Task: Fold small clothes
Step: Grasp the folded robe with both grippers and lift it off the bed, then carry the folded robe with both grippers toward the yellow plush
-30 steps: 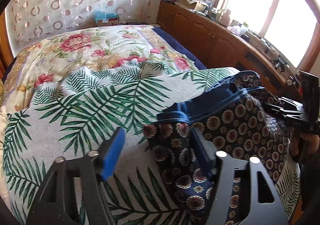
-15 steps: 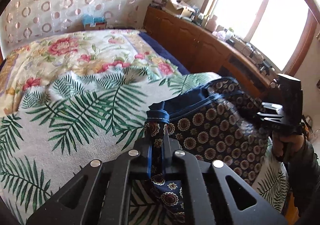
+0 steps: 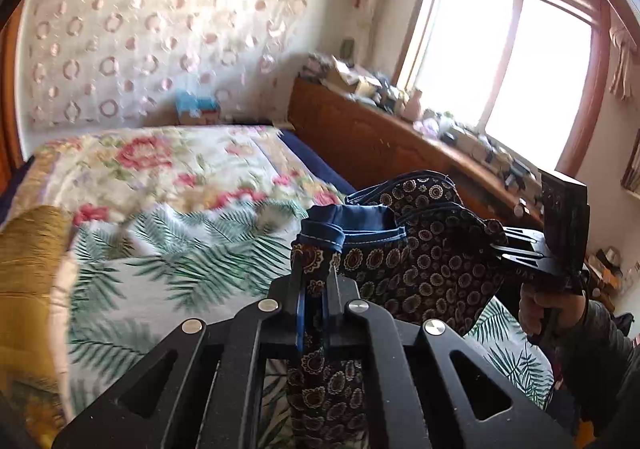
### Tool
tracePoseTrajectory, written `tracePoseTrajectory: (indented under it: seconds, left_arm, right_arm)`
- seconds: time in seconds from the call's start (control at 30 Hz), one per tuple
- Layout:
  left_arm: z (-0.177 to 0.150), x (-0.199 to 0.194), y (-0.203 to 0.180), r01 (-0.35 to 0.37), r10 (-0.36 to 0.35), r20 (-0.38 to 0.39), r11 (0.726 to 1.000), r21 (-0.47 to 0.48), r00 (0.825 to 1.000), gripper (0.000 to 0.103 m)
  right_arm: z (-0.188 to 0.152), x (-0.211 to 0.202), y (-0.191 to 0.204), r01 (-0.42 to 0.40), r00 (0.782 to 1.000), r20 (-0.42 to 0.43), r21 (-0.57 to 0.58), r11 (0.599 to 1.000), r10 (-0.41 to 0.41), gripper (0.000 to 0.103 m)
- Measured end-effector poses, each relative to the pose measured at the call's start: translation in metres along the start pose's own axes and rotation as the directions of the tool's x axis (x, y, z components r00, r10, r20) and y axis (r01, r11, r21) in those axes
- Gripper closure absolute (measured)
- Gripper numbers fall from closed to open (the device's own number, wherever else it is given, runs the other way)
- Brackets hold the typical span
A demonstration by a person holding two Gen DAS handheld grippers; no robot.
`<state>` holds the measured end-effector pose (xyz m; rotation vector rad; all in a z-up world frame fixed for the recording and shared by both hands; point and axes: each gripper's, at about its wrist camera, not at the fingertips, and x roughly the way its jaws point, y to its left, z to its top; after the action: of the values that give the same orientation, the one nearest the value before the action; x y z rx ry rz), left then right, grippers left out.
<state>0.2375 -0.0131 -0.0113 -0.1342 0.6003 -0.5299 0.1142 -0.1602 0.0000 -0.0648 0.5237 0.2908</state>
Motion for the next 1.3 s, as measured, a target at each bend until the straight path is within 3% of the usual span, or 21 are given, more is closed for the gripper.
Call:
tracePoseTrajectory:
  seconds: [0.23,0.6,0.83,1.03,1.3]
  left_arm:
    - [-0.009,-0.07,0.045,-0.116,0.122,0.095,0.991,-0.062,0.988,0.097]
    - [-0.032,-0.141,0.115,-0.297,0.328,0.165,0.937,-0.185,0.93,0.097]
    - [-0.055,-0.159,0.138,-0.35,0.4,0.175,0.9,-0.258,0.9,0.097]
    - [-0.081,-0.165,0.157,-0.383,0.447,0.154,0.867,-0.319,0.881,0.097]
    - [-0.113,-0.17,0.176,-0.404,0.476,0.111,0.83,-0.385,0.872,0.097]
  right_arm:
    - [0.035,0.014,0.058,-0.099,0.992,0.063,-0.106,0.989,0.106,0.092]
    - [0.093,0.08,0.149,-0.226,0.965,0.067,-0.269,0.936,0.253,0.092]
    - [0.135,0.135,0.151,-0.254,0.956,0.044,-0.379,0.89,0.292,0.092]
    - [0.16,0.172,0.179,-0.272,0.951,0.003,-0.459,0.846,0.308,0.092]
    - [0.186,0.224,0.222,-0.294,0.95,-0.074,-0.544,0.786,0.304,0.092]
